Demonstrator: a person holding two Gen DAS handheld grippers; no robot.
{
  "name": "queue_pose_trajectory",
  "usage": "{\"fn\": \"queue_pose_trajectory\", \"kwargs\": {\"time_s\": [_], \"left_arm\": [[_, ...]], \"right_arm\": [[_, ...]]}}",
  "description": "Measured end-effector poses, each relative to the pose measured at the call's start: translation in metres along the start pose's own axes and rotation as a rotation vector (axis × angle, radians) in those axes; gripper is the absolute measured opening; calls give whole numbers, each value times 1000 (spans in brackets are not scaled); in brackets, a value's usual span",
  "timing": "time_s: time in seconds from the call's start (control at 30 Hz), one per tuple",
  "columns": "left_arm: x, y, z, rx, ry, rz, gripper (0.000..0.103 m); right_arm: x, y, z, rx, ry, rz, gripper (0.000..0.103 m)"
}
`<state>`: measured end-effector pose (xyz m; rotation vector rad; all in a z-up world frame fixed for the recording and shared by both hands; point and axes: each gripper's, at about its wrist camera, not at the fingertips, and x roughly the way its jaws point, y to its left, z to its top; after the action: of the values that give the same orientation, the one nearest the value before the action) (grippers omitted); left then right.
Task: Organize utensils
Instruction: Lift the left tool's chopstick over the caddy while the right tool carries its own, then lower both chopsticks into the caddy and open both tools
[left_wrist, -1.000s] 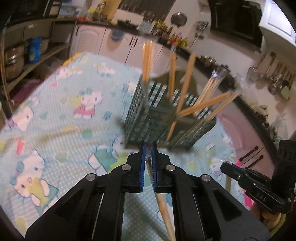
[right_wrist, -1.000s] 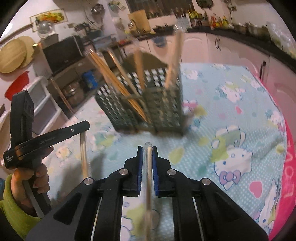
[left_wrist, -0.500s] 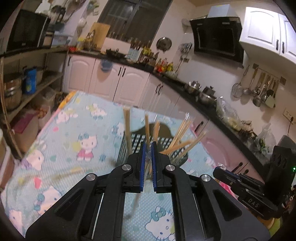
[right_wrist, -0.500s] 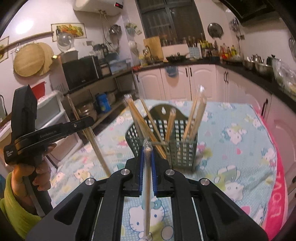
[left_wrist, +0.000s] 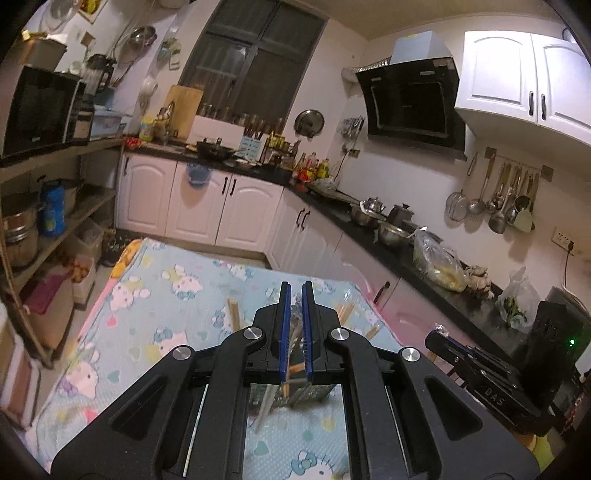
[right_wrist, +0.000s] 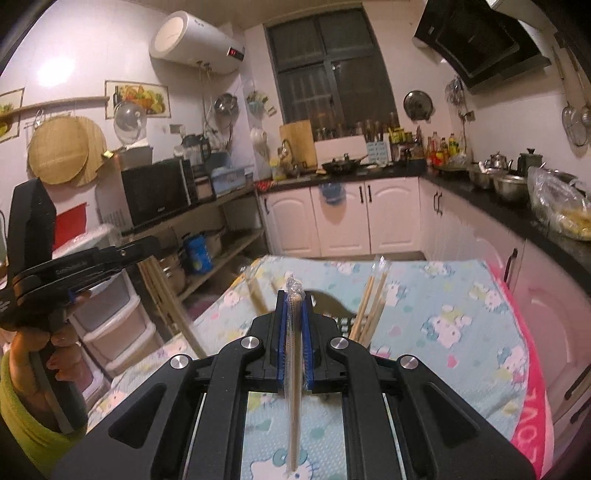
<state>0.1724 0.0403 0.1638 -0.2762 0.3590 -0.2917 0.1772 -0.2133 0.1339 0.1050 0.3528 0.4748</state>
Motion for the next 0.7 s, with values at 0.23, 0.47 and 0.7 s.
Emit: {"fn": "queue_pose_trajectory", "kwargs": {"time_s": [0.23,0.47,0.7], "left_arm": [[5,-7,21,23,-48,9,2],[22,-6,36,28,-75,35,2],[43,-4,39,21,-85,35,2]], "right_arm": [[0,-16,21,12,-79,-35,8],[4,-27,35,3,-133,-63,8],[14,-30,47,-25,-194,-107,8]]}}
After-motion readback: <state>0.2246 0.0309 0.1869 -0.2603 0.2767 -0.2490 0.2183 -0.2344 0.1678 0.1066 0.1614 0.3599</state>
